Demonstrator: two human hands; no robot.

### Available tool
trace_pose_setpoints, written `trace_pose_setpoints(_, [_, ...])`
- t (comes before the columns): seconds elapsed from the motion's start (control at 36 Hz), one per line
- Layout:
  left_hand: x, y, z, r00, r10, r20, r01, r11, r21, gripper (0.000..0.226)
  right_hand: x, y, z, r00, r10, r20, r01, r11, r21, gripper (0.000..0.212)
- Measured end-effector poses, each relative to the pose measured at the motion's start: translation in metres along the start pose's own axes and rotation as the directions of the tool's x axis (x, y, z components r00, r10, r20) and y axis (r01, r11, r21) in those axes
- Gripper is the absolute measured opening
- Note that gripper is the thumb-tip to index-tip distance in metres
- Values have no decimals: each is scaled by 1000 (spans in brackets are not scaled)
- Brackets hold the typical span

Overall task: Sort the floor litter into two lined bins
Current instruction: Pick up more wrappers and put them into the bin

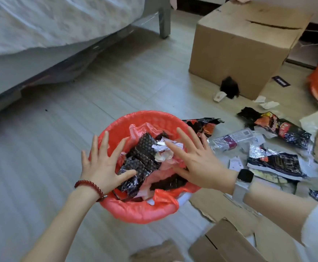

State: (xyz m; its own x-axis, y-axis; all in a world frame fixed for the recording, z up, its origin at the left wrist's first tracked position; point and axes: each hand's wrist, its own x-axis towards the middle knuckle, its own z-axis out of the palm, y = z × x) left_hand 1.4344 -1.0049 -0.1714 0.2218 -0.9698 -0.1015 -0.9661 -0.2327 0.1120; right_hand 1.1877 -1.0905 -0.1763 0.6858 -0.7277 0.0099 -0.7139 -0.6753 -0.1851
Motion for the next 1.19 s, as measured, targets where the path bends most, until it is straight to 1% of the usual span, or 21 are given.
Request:
trace_pose_setpoints(0.06, [-1, 2, 2, 999, -16, -38, 16, 1000, 8, 97, 1, 3, 6, 985, 121, 126, -133, 987, 90, 75])
trace_pose_setpoints(0.08, [1, 4, 2, 999, -35, -38, 35, 999, 6, 93, 3, 3, 5, 974, 170, 148, -194, 968, 162, 79])
trace_pose_setpoints(0.14, [5, 9, 2, 997, -55, -53, 55, 998, -7, 87, 7, 5, -2, 950, 279, 139, -311, 884, 350, 80])
trace_pose_setpoints(0.19, [12, 16, 1, 994, -49, -93, 46, 998, -32, 82, 10, 13, -7, 929, 344, 135, -366, 805, 467, 79])
trace_pose_setpoints(0.36, [38, 59, 7, 994, -1, -112, -6, 998, -58, 69, 1, 54, -26, 905, 415, 95, -409, 786, 464, 71])
trace_pose_setpoints(0.53, [69, 117, 12, 986, 121, -118, -128, 990, -52, 63, -32, 99, -34, 838, 545, 31, -503, 749, 431, 66])
trace_pose_setpoints(0.67, [89, 166, 13, 963, 238, -130, -249, 965, -80, 58, -62, 132, -41, 774, 633, -34, -559, 707, 433, 69])
trace_pose_setpoints(0.75, [96, 196, 14, 948, 300, -105, -305, 952, -31, 54, -78, 152, -46, 727, 686, -34, -606, 664, 437, 70])
trace_pose_setpoints(0.81, [97, 217, 12, 943, 311, -117, -315, 949, -18, 50, -88, 163, -49, 719, 694, -32, -620, 663, 420, 66])
trace_pose_setpoints(0.86, [96, 240, 8, 934, 323, -154, -333, 942, -41, 48, -100, 173, -56, 728, 684, -56, -611, 683, 400, 57])
trace_pose_setpoints(0.92, [94, 266, 3, 910, 359, -206, -380, 922, -73, 45, -113, 181, -64, 723, 686, -77, -598, 678, 428, 46])
trace_pose_setpoints(0.94, [92, 280, 1, 884, 395, -249, -426, 901, -82, 41, -121, 185, -69, 723, 686, -87, -591, 678, 436, 43])
trace_pose_setpoints(1.0, [88, 310, -1, 809, 468, -357, -520, 852, -62, 35, -138, 192, -79, 736, 670, -99, -580, 699, 419, 38])
trace_pose_setpoints(1.06, [81, 343, -5, 760, 507, -407, -577, 814, -63, 34, -159, 204, -87, 743, 662, -101, -575, 708, 409, 33])
trace_pose_setpoints(1.11, [69, 378, -8, 728, 553, -406, -633, 769, -86, 31, -182, 218, -93, 727, 679, -97, -594, 695, 405, 31])
trace_pose_setpoints(1.19, [49, 429, 3, 647, 661, -380, -741, 662, -111, 29, -227, 241, -96, 653, 752, -91, -646, 615, 451, 29])
